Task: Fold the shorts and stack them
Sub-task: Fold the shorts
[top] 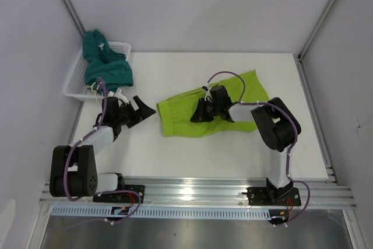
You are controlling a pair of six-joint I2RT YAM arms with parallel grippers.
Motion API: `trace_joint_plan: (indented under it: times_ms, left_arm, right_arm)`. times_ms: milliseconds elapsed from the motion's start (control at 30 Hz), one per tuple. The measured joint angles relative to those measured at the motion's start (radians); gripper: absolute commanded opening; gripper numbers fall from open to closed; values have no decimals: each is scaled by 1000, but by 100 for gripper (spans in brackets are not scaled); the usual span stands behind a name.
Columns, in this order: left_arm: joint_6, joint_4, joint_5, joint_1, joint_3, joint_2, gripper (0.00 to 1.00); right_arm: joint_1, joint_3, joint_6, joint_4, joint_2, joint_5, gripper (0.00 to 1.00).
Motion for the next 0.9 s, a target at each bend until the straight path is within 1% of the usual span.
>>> trace_joint_plan:
  times_ms: [167,367,667,767,900]
  left_arm:
    - [0,61,37,-1,-29,42,99]
    - [-2,143,66,-14,-42,104,99]
    - [-73,340,72,-126,-116,179,99]
    - [-108,431,85,-136,-116,230,99]
    - [-135,504,87,-138,-116,269,99]
  right_arm:
    - [15,20,-26,-72,-19,15,20]
    - [60,97,-30,-137,-35,16,20]
    - [111,190,-29,-157,-60,15,20]
    - [116,203,-29,-157,-43,15,20]
    - [116,225,-29,-159,14,23,19]
